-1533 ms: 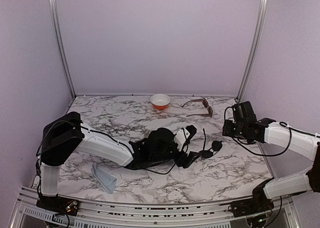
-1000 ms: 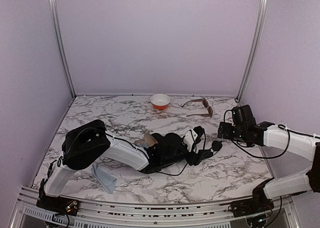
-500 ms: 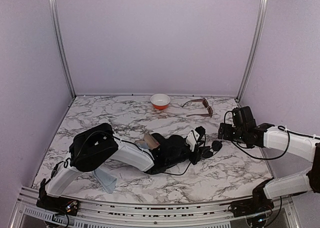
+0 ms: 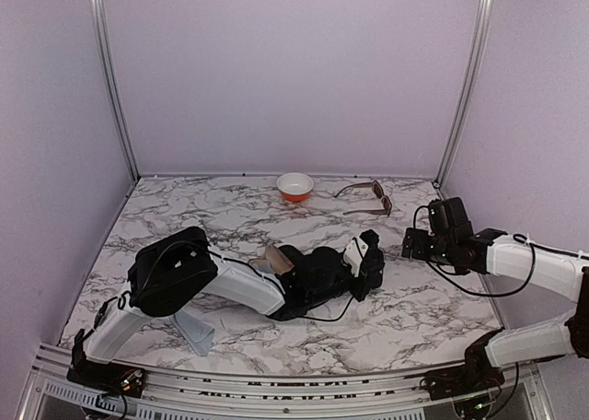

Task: Organize the sunglasses
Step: Pick up the sunglasses from the center of the board.

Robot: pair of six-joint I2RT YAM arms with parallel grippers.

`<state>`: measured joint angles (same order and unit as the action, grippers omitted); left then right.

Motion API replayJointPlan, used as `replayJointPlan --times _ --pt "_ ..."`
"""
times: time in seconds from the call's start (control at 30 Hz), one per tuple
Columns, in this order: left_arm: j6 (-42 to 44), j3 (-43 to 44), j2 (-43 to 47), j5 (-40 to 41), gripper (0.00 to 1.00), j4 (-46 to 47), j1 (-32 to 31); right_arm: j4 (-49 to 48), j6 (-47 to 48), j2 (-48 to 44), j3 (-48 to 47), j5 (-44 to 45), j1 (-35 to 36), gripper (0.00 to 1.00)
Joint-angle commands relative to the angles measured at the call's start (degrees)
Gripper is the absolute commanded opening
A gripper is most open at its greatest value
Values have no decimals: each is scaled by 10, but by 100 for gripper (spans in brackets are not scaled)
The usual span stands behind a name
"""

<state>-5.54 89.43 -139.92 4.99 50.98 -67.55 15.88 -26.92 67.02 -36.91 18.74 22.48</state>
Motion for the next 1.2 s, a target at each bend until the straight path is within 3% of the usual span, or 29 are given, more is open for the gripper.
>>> replayJointPlan --times 0.0,0.4,0.6,0.8,1.17 --pt "2 -4 15 -7 0 17 2 -3 8 -20 -6 8 -3 94" --pt "45 -123 182 -83 0 13 3 -37 53 -101 -6 -32 -3 93" --pt "72 -177 275 -213 0 -42 8 -91 96 -137 14 -106 -3 93" --pt "80 -227 358 -406 0 -53 30 -115 143 -169 1 -265 -3 91" --pt "93 -320 463 -556 0 -77 83 -128 162 -180 2 -558 9 91"
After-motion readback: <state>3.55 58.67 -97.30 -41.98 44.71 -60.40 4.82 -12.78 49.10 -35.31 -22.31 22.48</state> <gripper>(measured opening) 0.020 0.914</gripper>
